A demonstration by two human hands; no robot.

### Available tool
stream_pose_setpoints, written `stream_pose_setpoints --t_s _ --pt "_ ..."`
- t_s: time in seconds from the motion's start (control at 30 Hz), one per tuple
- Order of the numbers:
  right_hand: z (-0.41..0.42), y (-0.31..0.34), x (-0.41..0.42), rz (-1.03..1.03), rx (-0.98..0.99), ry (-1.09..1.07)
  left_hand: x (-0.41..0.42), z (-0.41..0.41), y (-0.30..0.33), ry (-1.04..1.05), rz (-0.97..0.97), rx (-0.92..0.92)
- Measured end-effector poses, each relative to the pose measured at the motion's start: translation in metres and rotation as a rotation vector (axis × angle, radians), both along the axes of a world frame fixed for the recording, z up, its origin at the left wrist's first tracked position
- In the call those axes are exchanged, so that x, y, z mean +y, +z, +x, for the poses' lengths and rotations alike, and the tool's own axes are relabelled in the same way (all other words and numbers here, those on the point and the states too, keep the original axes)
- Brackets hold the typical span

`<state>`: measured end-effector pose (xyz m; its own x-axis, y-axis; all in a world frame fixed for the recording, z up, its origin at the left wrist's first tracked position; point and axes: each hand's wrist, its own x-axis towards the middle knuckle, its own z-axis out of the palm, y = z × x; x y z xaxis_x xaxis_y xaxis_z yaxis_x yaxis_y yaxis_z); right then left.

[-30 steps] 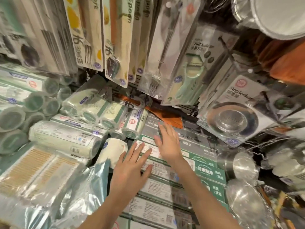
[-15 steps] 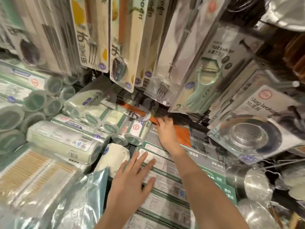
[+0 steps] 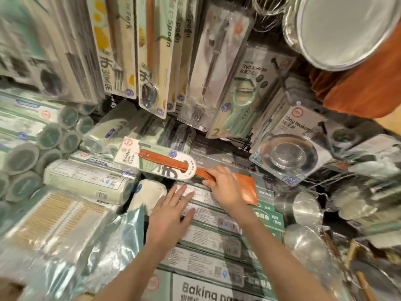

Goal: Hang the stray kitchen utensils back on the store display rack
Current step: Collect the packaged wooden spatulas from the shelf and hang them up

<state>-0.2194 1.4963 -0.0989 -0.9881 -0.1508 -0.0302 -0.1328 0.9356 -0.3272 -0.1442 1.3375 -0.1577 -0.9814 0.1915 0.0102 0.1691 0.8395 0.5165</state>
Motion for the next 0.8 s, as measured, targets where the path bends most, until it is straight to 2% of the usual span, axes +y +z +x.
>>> stream_pose_setpoints --t_s 0.07,0.17,0.23,0.33,0.43,0.53,0.8 --pt "0.026 0.008 -0.001 0.011 -0.033 -0.006 0.000 0.004 0.014 0.055 0.138 -0.091" --pt "0.058 0.021 -0.003 0.039 -0.055 -0.027 -0.006 0.019 0.045 0.315 0.677 -0.236" --pt "0.074 0.034 -0.009 -0.015 -0.054 -0.051 -0.007 0.031 0.065 0.386 1.057 -0.349" --pt "0.092 0.064 -0.019 -0.069 -0.028 -0.103 -0.009 0.041 0.101 0.401 1.367 -0.423" --pt "0.109 0.101 -0.027 -0.052 0.012 -0.118 -0.013 0.042 0.148 0.412 1.496 -0.514" --pt "0.124 0.134 -0.034 -0.088 0.078 -0.123 -0.019 0.042 0.191 0.381 1.593 -0.431" --pt "0.150 0.209 -0.047 -0.438 0.227 -0.189 -0.031 0.062 0.252 0.184 1.415 -0.252"
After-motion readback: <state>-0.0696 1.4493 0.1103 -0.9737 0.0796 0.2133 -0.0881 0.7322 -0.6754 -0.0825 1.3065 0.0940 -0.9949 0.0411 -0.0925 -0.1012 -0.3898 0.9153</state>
